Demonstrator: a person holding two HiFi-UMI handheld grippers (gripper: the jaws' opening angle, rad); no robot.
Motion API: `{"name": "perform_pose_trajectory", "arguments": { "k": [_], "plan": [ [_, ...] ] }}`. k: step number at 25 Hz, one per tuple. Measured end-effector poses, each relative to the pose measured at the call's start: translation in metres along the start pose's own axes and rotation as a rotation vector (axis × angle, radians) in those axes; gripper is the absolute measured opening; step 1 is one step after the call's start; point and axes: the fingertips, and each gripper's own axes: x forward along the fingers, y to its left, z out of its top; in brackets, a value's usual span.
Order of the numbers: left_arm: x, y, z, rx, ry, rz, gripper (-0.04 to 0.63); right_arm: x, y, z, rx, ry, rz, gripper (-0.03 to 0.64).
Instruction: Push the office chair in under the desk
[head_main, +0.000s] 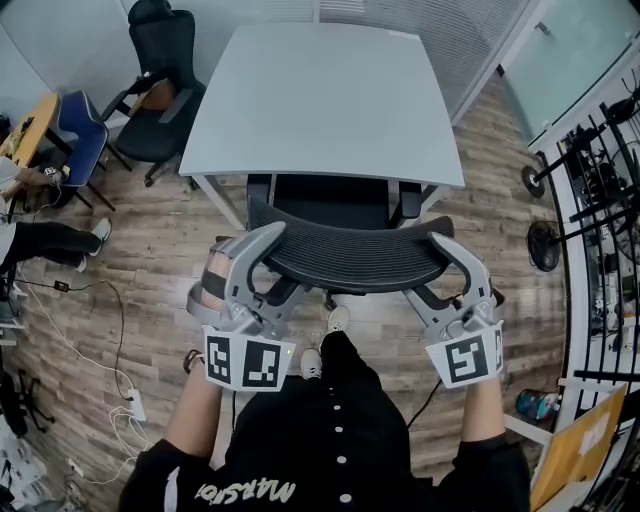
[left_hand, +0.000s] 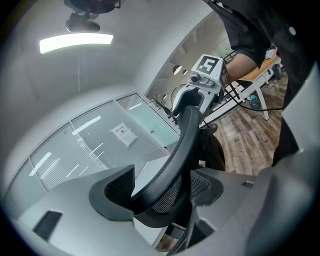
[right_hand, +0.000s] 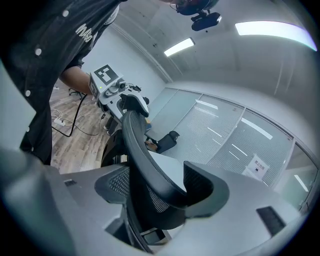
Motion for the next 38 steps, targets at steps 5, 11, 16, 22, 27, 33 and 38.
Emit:
{"name": "perform_pose_trajectory", "arguments": {
  "k": [5,11,16,22,27,33,38],
  "plan": [
    [0.014,0.008,-0.002,-0.007,0.008,0.003,0.307,0.01,-0.012,-0.006,-0.003,-0.001,0.009,0.307],
    [0.03,0.017,-0.005,-0.012,0.022,0.006,0.307,0.023,-0.026,-0.013,-0.002,-0.013,0.012,0.307],
    [0.043,0.024,-0.008,-0.014,0.027,0.012,0.307,0.034,-0.037,-0.017,-0.002,-0.015,0.016,0.308],
    [0.056,0.03,-0.01,-0.018,0.031,0.013,0.307,0.043,-0.047,-0.023,0.0,-0.013,0.021,0.307],
    [0.063,0.038,-0.014,-0.021,0.033,0.018,0.308,0.052,-0.054,-0.024,0.003,-0.019,0.016,0.307],
    [0.075,0.043,-0.015,-0.023,0.038,0.021,0.308,0.059,-0.063,-0.03,0.007,-0.018,0.018,0.308],
    [0.082,0.047,-0.015,-0.024,0.04,0.023,0.308,0.064,-0.07,-0.032,0.008,-0.022,0.02,0.308]
  ]
}}
